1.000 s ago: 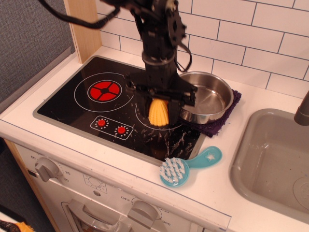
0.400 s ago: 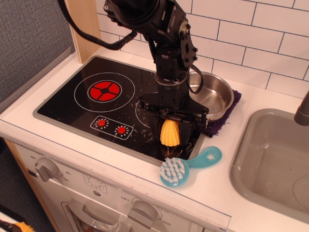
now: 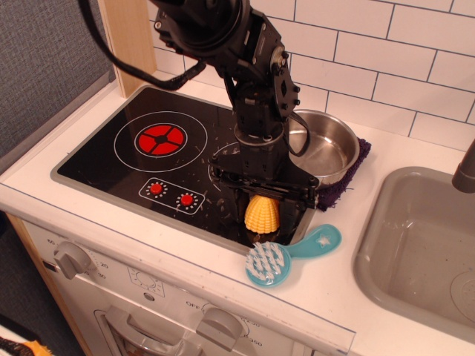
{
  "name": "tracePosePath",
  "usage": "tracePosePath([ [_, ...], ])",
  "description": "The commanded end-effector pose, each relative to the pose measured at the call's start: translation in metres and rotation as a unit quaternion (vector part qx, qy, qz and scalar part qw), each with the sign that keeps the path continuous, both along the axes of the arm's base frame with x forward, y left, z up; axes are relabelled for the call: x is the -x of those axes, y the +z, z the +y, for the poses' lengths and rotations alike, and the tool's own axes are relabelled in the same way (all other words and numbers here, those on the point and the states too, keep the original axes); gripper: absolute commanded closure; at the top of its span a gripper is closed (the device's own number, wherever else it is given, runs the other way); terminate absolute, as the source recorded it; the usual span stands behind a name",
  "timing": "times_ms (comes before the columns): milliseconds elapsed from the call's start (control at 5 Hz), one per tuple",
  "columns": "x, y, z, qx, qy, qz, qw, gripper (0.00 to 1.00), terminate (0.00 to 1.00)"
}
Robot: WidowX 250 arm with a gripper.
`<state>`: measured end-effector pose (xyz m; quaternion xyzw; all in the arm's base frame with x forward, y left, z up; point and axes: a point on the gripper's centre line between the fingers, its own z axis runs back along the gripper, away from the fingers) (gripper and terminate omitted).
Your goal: Move potato to front right corner of stove top
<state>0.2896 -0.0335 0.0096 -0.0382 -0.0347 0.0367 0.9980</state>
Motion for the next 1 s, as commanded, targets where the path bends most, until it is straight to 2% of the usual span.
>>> tracePosePath([
  [0,0.003,0.064,-0.023,-0.025,-0.026,-0.07,0.9969,0.0,0.0],
  [200,0.002,0.074,-0.032,-0.016,-0.048,-0.078,0.9957,0.0,0.0],
  [400,-0.002,0.072,-0.039,-0.022,-0.076,-0.062,0.9949,0.0,0.0],
  [600,-0.002,0.072,-0.039,-0.022,-0.076,-0.062,0.9949,0.0,0.0],
  [800,-0.002,0.072,-0.039,-0.022,-0.076,-0.062,0.9949,0.0,1.0],
])
